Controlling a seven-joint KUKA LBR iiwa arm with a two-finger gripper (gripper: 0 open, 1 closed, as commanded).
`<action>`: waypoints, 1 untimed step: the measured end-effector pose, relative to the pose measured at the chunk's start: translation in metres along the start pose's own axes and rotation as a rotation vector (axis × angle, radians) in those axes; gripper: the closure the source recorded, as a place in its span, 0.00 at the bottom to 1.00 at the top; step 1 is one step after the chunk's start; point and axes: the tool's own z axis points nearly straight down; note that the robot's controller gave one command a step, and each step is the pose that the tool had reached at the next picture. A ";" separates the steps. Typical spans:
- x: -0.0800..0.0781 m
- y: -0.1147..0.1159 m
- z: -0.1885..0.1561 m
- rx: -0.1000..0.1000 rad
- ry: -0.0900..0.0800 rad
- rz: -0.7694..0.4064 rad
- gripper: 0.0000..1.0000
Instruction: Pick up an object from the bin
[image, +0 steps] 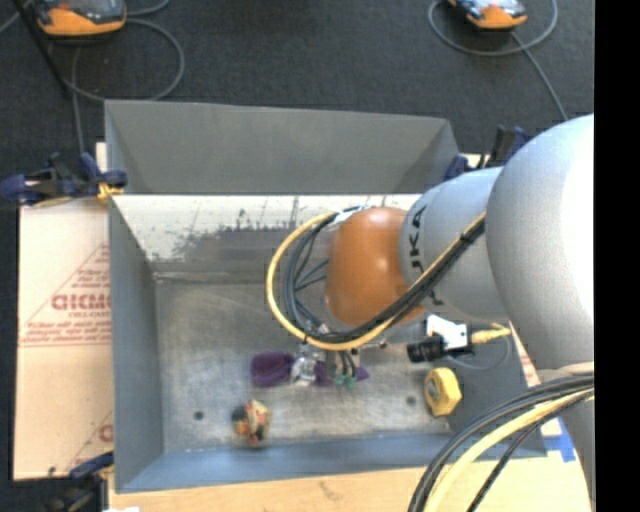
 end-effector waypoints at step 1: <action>0.000 0.000 0.000 0.000 0.000 0.000 1.00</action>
Offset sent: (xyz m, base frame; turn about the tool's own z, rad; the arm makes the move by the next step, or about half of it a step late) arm 0.0000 -0.0001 0.0929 0.0000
